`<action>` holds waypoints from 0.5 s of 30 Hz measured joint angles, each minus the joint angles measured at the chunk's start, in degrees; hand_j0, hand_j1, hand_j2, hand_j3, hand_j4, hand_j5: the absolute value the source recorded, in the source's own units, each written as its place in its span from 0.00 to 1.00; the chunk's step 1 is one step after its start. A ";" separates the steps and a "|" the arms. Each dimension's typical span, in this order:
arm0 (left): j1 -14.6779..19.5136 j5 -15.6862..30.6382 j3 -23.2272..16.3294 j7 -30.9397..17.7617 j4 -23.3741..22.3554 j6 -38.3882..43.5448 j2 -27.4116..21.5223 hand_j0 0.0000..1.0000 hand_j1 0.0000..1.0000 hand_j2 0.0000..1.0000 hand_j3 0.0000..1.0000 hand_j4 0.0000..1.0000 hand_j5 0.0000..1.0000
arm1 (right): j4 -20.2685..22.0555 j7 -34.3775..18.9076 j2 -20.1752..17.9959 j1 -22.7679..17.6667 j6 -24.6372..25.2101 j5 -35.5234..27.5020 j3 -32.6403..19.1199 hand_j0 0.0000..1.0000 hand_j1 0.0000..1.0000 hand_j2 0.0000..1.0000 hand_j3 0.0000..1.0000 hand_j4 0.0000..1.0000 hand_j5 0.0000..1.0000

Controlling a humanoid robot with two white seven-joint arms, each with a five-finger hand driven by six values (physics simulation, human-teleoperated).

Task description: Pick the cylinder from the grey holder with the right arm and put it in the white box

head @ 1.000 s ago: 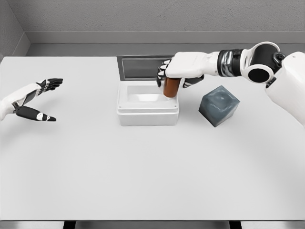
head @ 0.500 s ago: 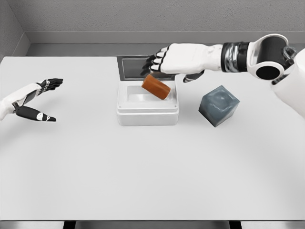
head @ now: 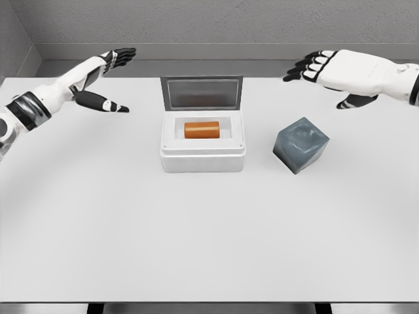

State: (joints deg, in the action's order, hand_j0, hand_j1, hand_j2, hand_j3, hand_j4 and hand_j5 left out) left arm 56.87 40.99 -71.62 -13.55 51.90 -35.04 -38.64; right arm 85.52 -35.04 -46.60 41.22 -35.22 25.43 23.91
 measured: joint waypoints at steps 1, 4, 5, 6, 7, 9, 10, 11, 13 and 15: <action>0.00 -0.09 0.47 -0.07 -1.49 0.00 1.57 1.00 1.00 1.00 1.00 1.00 1.00 | -0.13 0.01 -0.87 -0.18 0.02 -0.05 -1.47 1.00 1.00 1.00 1.00 1.00 1.00; 0.00 -0.99 1.44 -0.19 -4.58 0.00 5.62 1.00 1.00 1.00 1.00 1.00 1.00 | -0.29 0.01 -2.47 -0.35 0.05 -0.10 -3.62 1.00 1.00 1.00 1.00 1.00 1.00; 0.00 -1.23 1.71 -0.21 -5.89 0.00 6.74 1.00 1.00 1.00 1.00 1.00 1.00 | -0.26 0.01 -2.67 -0.88 0.05 -0.10 -3.71 1.00 1.00 1.00 1.00 1.00 1.00; -0.18 -1.42 1.98 -0.30 -7.02 0.00 7.91 1.00 1.00 1.00 1.00 1.00 1.00 | -0.22 0.01 -2.76 -0.88 0.06 -0.10 -3.37 1.00 1.00 1.00 1.00 1.00 1.00; -0.79 -1.55 2.57 -1.06 -7.81 -0.01 8.89 1.00 1.00 1.00 1.00 1.00 1.00 | -0.16 0.01 -2.78 -0.88 0.06 -0.11 -2.90 1.00 1.00 1.00 1.00 1.00 1.00; -1.41 -1.68 5.08 -4.06 -10.01 -0.01 11.16 1.00 1.00 1.00 1.00 1.00 1.00 | -0.08 0.01 -2.80 -0.97 0.05 -0.12 -2.25 1.00 1.00 1.00 1.00 1.00 1.00; -1.49 -1.69 6.65 -5.88 -11.48 -0.02 12.30 1.00 1.00 1.00 1.00 1.00 1.00 | -0.04 0.01 -2.81 -1.06 0.05 -0.10 -2.03 1.00 1.00 1.00 1.00 1.00 1.00; -1.67 -1.69 8.23 -7.60 -12.68 -0.02 13.21 1.00 1.00 1.00 1.00 1.00 1.00 | 0.00 0.01 -2.87 -0.97 0.05 -0.09 -1.71 1.00 1.00 1.00 1.00 1.00 1.00; -1.67 -1.78 10.93 -9.86 -15.42 -0.02 15.09 1.00 1.00 1.00 1.00 1.00 1.00 | 0.05 0.01 -3.03 -0.97 0.05 -0.07 -1.25 1.00 1.00 1.00 1.00 1.00 1.00; -1.67 -1.82 12.69 -11.21 -17.02 -0.02 16.19 1.00 1.00 1.00 1.00 1.00 1.00 | 0.16 0.01 -2.96 -0.97 0.05 -0.02 -0.98 1.00 1.00 1.00 1.00 1.00 1.00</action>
State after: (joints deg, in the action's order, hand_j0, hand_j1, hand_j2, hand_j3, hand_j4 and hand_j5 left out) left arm 55.20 39.17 -58.93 -24.76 34.88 -35.06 -22.45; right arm 85.68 -35.03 -49.56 40.25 -35.16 25.41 22.93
